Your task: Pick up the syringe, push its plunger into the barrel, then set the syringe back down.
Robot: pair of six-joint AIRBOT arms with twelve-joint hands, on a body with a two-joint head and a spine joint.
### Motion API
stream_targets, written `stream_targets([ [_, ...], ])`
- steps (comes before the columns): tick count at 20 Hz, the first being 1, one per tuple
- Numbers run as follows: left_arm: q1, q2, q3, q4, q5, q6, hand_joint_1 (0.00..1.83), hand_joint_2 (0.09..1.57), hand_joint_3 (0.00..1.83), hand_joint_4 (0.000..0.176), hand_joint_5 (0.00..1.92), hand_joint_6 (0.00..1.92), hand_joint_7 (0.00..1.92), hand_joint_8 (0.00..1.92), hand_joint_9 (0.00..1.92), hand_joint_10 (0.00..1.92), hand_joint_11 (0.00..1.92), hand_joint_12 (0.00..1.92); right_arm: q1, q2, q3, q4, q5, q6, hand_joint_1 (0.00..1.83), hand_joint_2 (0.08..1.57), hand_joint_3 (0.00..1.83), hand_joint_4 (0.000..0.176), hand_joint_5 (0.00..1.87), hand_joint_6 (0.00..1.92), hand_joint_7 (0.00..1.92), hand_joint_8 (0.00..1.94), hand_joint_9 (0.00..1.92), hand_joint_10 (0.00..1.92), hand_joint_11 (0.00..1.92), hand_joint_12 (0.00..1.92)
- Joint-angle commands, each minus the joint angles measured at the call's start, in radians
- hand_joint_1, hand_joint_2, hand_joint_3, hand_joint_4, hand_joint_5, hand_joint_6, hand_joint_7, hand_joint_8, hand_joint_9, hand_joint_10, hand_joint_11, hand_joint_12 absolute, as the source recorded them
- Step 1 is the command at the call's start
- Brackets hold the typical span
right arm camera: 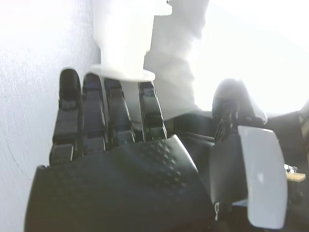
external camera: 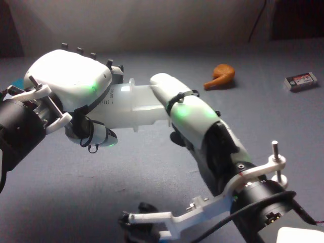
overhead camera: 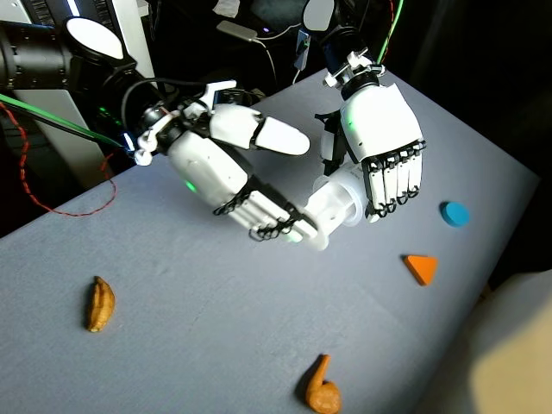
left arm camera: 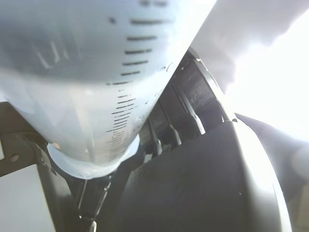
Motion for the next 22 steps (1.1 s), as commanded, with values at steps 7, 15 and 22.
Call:
stream_targets([
  [7,-0.021,-0.009,-0.012,0.096,0.102,-0.03,1.37,1.13,0.0,0.0,0.91,0.95,0.94,1.0,0.91,1.32,0.79,1.24,0.034,-0.068,0.014,-0.142,0.217,-0.026,0.0,1.11,0.0,0.14,0.15,0.0,0.1,0.0,0.09,0.0,0.0,0.51],
  [15,-0.019,-0.012,-0.014,0.096,0.095,-0.03,1.37,1.13,0.0,0.0,0.9,0.95,0.94,1.01,0.92,1.3,0.79,1.24,0.01,0.013,-0.043,-0.145,0.187,-0.041,0.0,1.11,0.0,0.139,0.15,0.0,0.1,0.0,0.09,0.0,0.0,0.51],
  [22,-0.019,-0.03,-0.009,0.096,0.088,-0.029,1.49,1.13,0.0,0.0,0.91,0.86,0.91,1.01,0.9,1.2,0.75,1.66,-0.035,0.234,-0.175,-0.185,0.14,-0.026,0.0,1.11,0.0,0.139,0.15,0.0,0.09,0.0,0.06,0.0,0.0,0.36],
])
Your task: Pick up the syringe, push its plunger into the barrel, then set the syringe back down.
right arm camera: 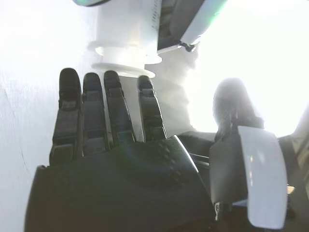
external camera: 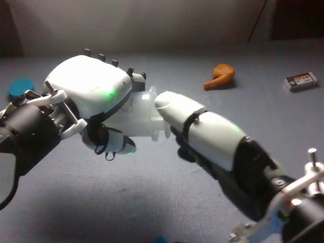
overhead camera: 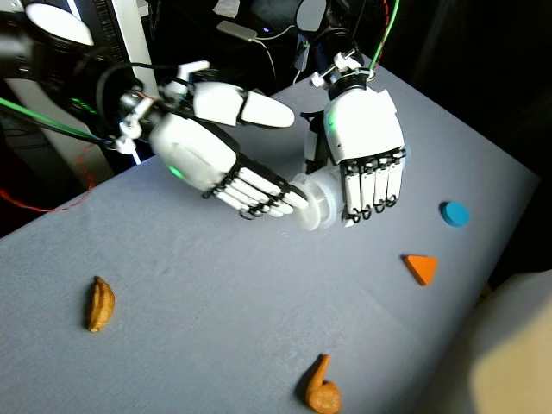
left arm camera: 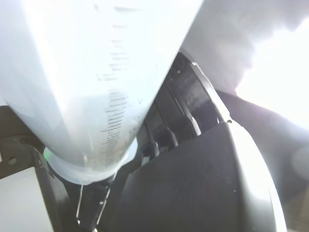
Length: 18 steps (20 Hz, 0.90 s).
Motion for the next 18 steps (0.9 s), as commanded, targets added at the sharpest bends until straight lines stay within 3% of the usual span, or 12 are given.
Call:
stream_targets([
  [1,-0.018,-0.009,0.003,0.056,0.105,0.005,1.4,1.13,0.0,0.0,0.93,0.91,0.92,1.02,0.89,1.31,0.75,1.4,0.004,0.019,-0.012,-0.102,-0.026,0.009,0.0,1.11,0.0,0.139,0.14,0.0,0.08,0.0,0.05,0.0,0.0,0.32],
  [2,-0.016,-0.021,0.007,0.056,0.104,0.005,1.38,1.12,0.0,0.0,0.94,0.91,0.93,1.01,0.91,1.31,0.78,1.28,0.003,0.052,-0.023,-0.103,-0.032,0.009,0.0,1.11,0.0,0.139,0.15,0.0,0.08,0.0,0.05,0.0,0.0,0.31],
  [4,-0.016,-0.039,0.013,0.055,0.101,0.005,1.38,1.12,0.0,0.0,0.94,0.9,0.95,0.98,0.92,1.31,0.81,1.27,-0.004,0.099,-0.04,-0.125,-0.037,0.008,0.0,1.11,0.0,0.139,0.15,0.0,0.08,0.0,0.05,0.0,0.0,0.34],
  [7,-0.013,-0.069,0.023,0.055,0.101,0.005,1.37,1.12,0.0,0.0,0.94,0.89,0.92,1.01,0.91,1.32,0.79,1.26,-0.045,0.158,-0.059,-0.273,-0.06,-0.002,0.0,1.11,0.0,0.139,0.14,0.0,0.08,0.0,0.05,0.0,0.0,0.34],
  [10,0.0,-0.097,0.041,0.038,0.097,0.013,1.37,1.13,0.0,0.0,0.91,0.91,0.92,1.03,0.91,1.33,0.79,1.3,-0.089,0.199,-0.062,-0.285,-0.083,-0.152,0.0,1.11,0.0,0.139,0.14,0.0,0.08,0.0,0.05,0.0,0.0,0.34],
  [13,0.023,-0.122,0.064,0.016,0.089,0.026,1.37,1.12,0.0,0.0,0.94,0.9,0.93,1.0,0.92,1.32,0.81,1.28,-0.104,0.223,-0.062,-0.285,-0.182,-0.289,0.0,1.11,0.0,0.139,0.12,0.0,0.08,0.0,0.06,0.0,0.0,0.38],
  [18,0.049,-0.144,0.071,0.016,0.087,0.028,1.37,1.14,0.0,0.0,0.93,0.94,0.89,1.05,0.88,1.37,0.76,1.31,0.0,0.27,-0.045,-0.165,-0.162,-0.444,0.0,1.11,0.0,0.139,0.13,0.0,0.09,0.01,0.05,0.0,0.0,0.35],
])
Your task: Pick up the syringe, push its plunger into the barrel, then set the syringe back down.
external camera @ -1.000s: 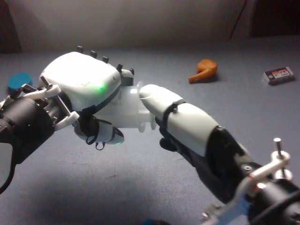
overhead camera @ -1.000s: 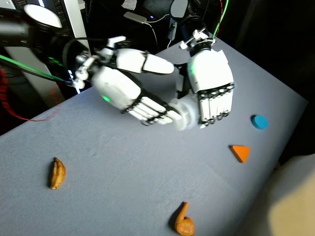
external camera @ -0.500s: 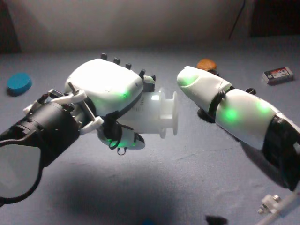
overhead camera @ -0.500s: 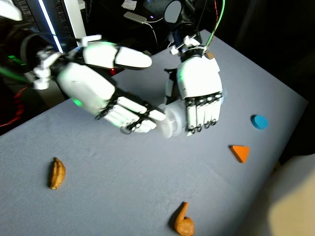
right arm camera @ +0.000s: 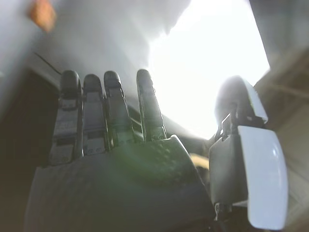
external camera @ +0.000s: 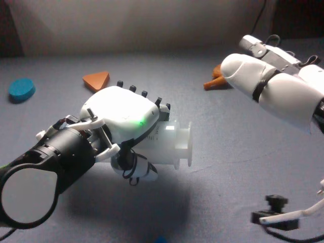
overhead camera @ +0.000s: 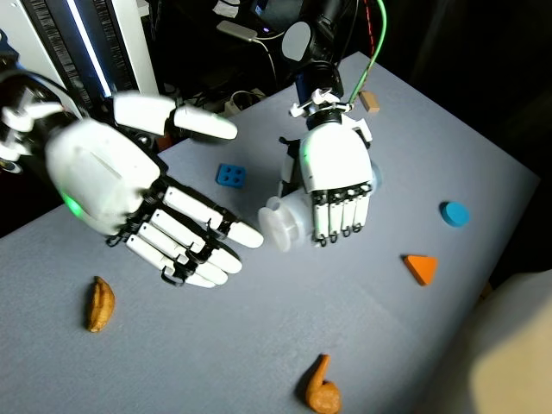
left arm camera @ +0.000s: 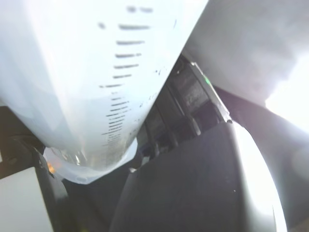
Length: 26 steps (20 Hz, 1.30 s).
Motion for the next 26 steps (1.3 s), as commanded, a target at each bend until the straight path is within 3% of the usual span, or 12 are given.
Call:
stream_targets([
  [1,-0.008,-0.006,0.008,0.052,0.105,0.009,1.37,1.14,0.0,0.0,0.93,0.94,0.89,1.05,0.88,1.37,0.76,1.31,0.013,0.006,0.007,-0.043,-0.056,-0.061,0.0,1.11,0.0,0.139,0.13,0.0,0.09,0.01,0.05,0.0,0.0,0.35],
  [9,-0.008,-0.06,0.048,0.061,0.077,0.012,1.37,1.14,0.0,0.0,0.9,0.95,0.89,1.06,0.88,1.37,0.76,1.33,-0.005,0.01,0.022,-0.031,-0.064,-0.378,0.0,1.11,0.0,0.136,0.16,0.01,0.12,0.01,0.09,0.01,0.0,0.39],
  [13,-0.002,-0.066,0.068,0.061,0.038,0.023,1.37,1.14,0.0,0.0,0.91,0.95,0.89,1.06,0.9,1.35,0.77,1.35,-0.035,-0.004,0.026,-0.031,-0.062,-0.461,0.0,1.11,0.0,0.134,0.16,0.01,0.12,0.01,0.08,0.0,0.0,0.39],
  [16,0.007,-0.066,0.074,0.061,0.038,0.023,1.36,1.15,0.0,0.0,0.86,1.06,0.86,1.08,0.87,1.37,0.76,1.3,-0.048,-0.017,0.028,-0.039,-0.075,-0.466,0.0,1.12,0.0,0.131,0.14,0.0,0.09,0.0,0.06,0.0,0.0,0.31],
  [17,0.008,-0.066,0.074,0.061,0.038,0.023,1.14,1.18,0.0,0.0,0.85,1.17,0.83,0.56,0.83,0.61,0.7,1.13,-0.054,-0.02,0.03,-0.06,-0.084,-0.461,0.0,1.12,0.0,0.131,0.14,0.0,0.08,0.0,0.05,0.0,0.0,0.29],
  [18,0.009,-0.066,0.075,0.061,0.038,0.023,1.08,1.2,0.0,0.0,0.81,1.23,0.87,0.25,0.88,0.4,0.68,1.05,-0.063,-0.023,0.032,-0.088,-0.093,-0.453,0.0,1.12,0.0,0.131,0.14,0.0,0.08,0.0,0.05,0.0,0.0,0.29],
  [21,0.01,-0.071,0.077,0.06,0.038,0.011,1.06,1.21,0.0,0.0,0.8,1.25,0.91,0.1,0.93,0.27,0.69,1.03,-0.075,-0.027,0.033,-0.116,-0.107,-0.444,0.0,1.12,0.0,0.131,0.14,0.0,0.08,0.0,0.05,0.0,0.0,0.29],
  [22,0.01,-0.075,0.078,0.06,0.038,0.011,0.82,1.14,0.0,0.0,0.68,0.57,0.87,0.03,0.89,0.18,0.61,0.99,-0.075,-0.028,0.033,-0.116,-0.107,-0.441,0.0,1.12,0.0,0.131,0.15,0.0,0.09,0.0,0.06,0.0,0.0,0.31],
  [23,0.01,-0.076,0.078,0.06,0.038,0.011,0.82,1.14,0.0,0.0,0.68,0.57,0.87,0.03,0.89,0.18,0.61,0.99,-0.075,-0.028,0.034,-0.116,-0.107,-0.441,0.0,1.12,0.0,0.131,0.15,0.0,0.09,0.0,0.06,0.0,0.0,0.31],
  [24,0.01,-0.079,0.077,0.06,0.038,0.011,0.56,1.11,0.0,0.0,0.63,0.2,0.71,0.01,0.74,0.07,0.48,0.95,-0.075,-0.029,0.034,-0.116,-0.107,-0.441,0.0,1.12,0.0,0.131,0.16,0.01,0.1,0.0,0.07,0.0,0.0,0.32],
  [25,0.01,-0.08,0.077,0.06,0.038,0.011,0.46,1.09,0.0,0.0,0.63,0.03,0.61,0.0,0.66,0.01,0.4,0.91,-0.075,-0.03,0.034,-0.116,-0.107,-0.44,0.0,1.12,0.0,0.131,0.16,0.0,0.1,0.0,0.07,0.0,0.0,0.33],
  [26,0.01,-0.081,0.077,0.06,0.038,0.011,0.45,1.07,0.0,0.0,0.58,0.0,0.53,0.0,0.58,0.0,0.34,0.88,-0.075,-0.03,0.034,-0.116,-0.107,-0.439,0.0,1.13,0.0,0.13,0.16,0.0,0.1,0.0,0.07,0.0,0.0,0.35],
])
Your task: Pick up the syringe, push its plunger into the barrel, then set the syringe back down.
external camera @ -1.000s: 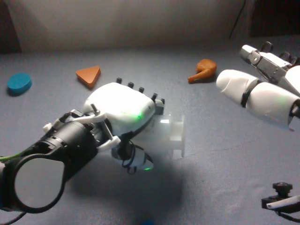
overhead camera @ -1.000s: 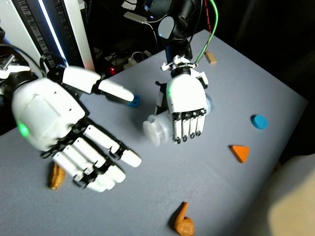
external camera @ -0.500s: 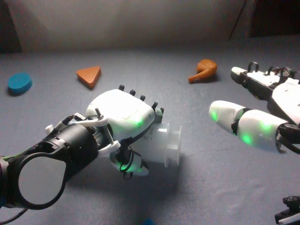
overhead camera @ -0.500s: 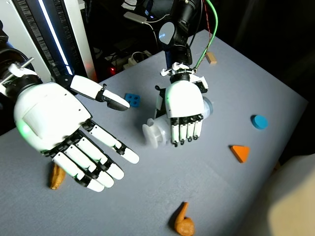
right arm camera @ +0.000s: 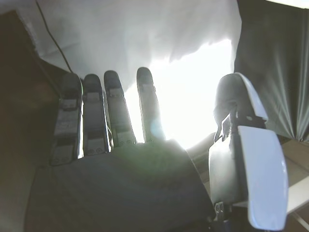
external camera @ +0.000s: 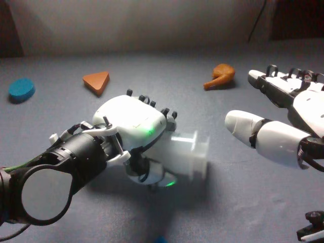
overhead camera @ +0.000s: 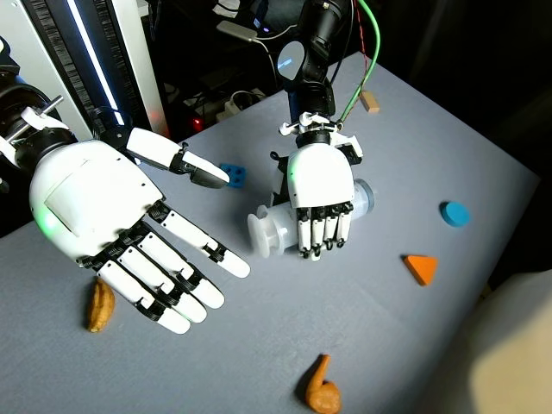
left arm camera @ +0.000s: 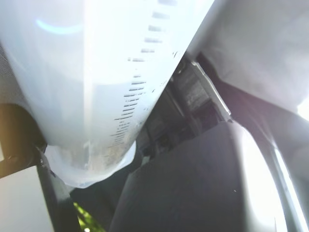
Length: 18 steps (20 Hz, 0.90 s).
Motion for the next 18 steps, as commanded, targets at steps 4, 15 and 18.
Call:
stream_targets([
  [4,-0.004,-0.012,0.0,0.044,0.084,-0.002,0.39,0.99,0.0,0.014,0.34,0.0,0.26,0.0,0.28,0.0,0.06,0.78,0.003,-0.001,0.005,-0.095,-0.069,0.012,0.0,1.13,0.0,0.127,0.17,0.0,0.09,0.0,0.07,0.0,0.0,0.41],
  [15,-0.048,0.024,-0.031,0.044,0.084,-0.003,0.27,0.97,0.0,0.096,0.11,0.0,0.03,0.0,0.06,0.0,0.0,0.39,-0.005,-0.001,0.009,-0.095,-0.068,0.012,0.0,1.14,0.0,0.127,0.16,0.0,0.1,0.01,0.07,0.0,0.0,0.3],
  [18,-0.074,0.062,-0.046,0.032,0.084,-0.002,0.26,0.97,0.0,0.096,0.1,0.0,0.01,0.0,0.05,0.0,0.0,0.34,-0.009,-0.002,0.009,-0.095,-0.068,0.004,0.0,1.14,0.0,0.127,0.17,0.0,0.11,0.0,0.06,0.0,0.0,0.26],
])
